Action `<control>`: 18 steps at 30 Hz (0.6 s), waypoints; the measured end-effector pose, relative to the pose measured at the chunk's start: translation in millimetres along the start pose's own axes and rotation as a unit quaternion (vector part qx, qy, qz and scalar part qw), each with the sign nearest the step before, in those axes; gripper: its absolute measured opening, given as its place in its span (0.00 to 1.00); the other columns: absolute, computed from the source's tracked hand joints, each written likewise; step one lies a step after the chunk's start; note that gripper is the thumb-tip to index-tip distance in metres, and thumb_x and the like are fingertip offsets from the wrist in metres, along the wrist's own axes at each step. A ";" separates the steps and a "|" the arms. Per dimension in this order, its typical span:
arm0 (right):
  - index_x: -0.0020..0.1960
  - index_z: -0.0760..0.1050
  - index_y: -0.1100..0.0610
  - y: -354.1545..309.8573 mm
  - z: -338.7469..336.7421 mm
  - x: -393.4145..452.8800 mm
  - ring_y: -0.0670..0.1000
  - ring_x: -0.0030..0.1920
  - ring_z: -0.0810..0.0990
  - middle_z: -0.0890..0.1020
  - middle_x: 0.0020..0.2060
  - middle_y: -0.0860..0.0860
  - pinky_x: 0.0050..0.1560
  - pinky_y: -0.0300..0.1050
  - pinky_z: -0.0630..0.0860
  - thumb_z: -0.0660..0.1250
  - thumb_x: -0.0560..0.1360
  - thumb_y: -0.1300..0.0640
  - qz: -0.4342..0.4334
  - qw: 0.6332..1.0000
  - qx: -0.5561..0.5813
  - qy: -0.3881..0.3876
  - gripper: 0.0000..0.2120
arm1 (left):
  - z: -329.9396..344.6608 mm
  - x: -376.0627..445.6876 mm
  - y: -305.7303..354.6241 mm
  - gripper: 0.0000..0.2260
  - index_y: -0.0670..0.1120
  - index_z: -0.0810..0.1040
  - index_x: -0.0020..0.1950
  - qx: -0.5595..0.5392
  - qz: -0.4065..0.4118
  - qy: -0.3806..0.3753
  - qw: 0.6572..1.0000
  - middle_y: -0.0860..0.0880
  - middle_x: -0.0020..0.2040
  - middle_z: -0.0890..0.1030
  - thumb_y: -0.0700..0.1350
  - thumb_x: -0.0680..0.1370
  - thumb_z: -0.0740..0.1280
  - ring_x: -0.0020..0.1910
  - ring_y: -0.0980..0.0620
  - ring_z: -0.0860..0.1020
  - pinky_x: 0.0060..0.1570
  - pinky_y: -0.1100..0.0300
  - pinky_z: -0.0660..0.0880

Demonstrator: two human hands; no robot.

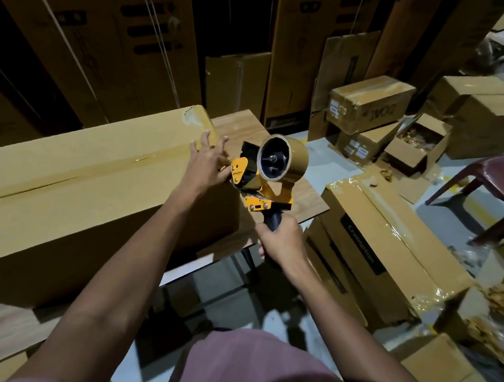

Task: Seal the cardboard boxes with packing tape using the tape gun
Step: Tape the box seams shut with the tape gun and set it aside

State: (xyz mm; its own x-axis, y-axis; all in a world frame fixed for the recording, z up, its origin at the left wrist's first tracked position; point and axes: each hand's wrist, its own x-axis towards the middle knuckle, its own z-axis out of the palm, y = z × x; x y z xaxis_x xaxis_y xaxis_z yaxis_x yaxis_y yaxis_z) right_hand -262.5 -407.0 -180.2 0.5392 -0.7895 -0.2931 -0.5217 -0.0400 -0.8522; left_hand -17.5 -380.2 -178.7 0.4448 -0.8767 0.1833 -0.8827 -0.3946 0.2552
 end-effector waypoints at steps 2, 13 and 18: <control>0.48 0.75 0.58 2.9 -1.3 -1.1 0.49 0.28 0.82 0.83 0.31 0.55 0.37 0.52 0.84 0.69 0.79 0.58 -0.004 1.000 0.009 -0.004 0.04 | 0.5 2.8 -2.6 0.11 0.45 0.86 0.57 -0.005 -0.011 -0.007 1.000 0.46 0.81 0.62 0.49 0.79 0.71 0.81 0.37 0.50 0.74 0.27 0.48; 0.49 0.74 0.61 23.3 -11.8 -5.2 0.51 0.27 0.79 0.81 0.31 0.55 0.30 0.47 0.79 0.68 0.79 0.61 -0.001 0.996 0.081 -0.033 0.03 | -3.9 5.2 5.4 0.13 0.51 0.83 0.59 0.029 -0.020 -0.040 0.999 0.46 0.82 0.57 0.56 0.82 0.64 0.81 0.38 0.44 0.73 0.26 0.43; 0.49 0.76 0.62 30.4 -15.6 -11.9 0.50 0.27 0.79 0.81 0.30 0.53 0.29 0.44 0.77 0.68 0.79 0.61 -0.005 0.996 0.084 -0.037 0.04 | -12.1 11.1 9.3 0.14 0.53 0.80 0.64 0.036 -0.026 -0.106 0.993 0.46 0.83 0.52 0.55 0.83 0.63 0.81 0.40 0.40 0.73 0.27 0.38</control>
State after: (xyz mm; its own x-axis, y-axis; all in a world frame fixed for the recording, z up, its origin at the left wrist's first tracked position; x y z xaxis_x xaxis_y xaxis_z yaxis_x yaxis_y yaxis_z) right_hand -295.1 -408.4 -195.8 0.5943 -0.7417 -0.3109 -0.4013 0.0616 -0.9139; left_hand -19.0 -390.2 -162.8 0.4551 -0.8898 -0.0343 -0.8713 -0.4530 0.1887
